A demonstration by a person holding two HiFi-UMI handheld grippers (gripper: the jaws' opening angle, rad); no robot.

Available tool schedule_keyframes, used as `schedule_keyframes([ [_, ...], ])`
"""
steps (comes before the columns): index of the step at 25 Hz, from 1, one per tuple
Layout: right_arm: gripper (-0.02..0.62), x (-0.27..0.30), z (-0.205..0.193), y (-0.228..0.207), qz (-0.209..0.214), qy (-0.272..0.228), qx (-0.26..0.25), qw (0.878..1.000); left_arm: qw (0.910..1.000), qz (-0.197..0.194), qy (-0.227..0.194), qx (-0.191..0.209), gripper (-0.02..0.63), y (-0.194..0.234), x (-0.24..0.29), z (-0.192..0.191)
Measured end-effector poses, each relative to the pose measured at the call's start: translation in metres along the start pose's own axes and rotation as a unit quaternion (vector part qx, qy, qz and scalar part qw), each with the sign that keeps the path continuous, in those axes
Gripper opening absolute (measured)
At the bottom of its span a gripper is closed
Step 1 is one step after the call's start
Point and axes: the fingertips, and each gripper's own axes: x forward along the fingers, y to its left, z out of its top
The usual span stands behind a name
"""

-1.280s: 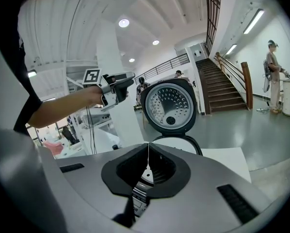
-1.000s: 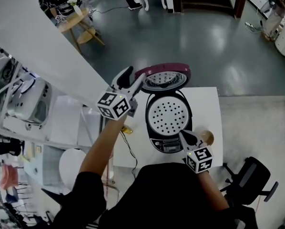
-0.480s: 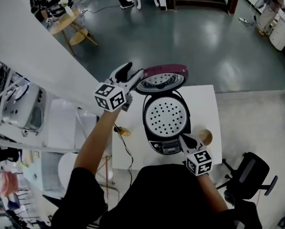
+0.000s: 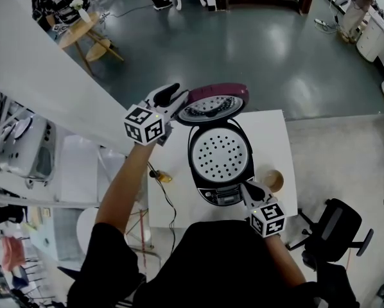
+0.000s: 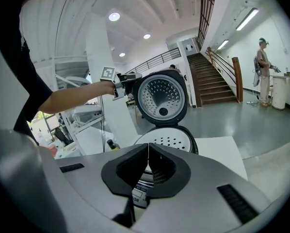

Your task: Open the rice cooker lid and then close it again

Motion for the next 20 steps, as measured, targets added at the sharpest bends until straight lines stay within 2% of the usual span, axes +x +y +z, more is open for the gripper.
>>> schedule_keyframes([
  [4, 0.002, -0.004, -0.001, -0.001, -0.002, -0.003, 0.003, 1.000, 0.9993, -0.017, 0.017, 0.027, 0.152, -0.007, 0.004, -0.004],
  [20, 0.001, -0.013, -0.018, 0.012, 0.020, 0.010, -0.003, 1.000, 0.9957, -0.046, 0.045, 0.067, 0.124, -0.034, -0.006, -0.009],
])
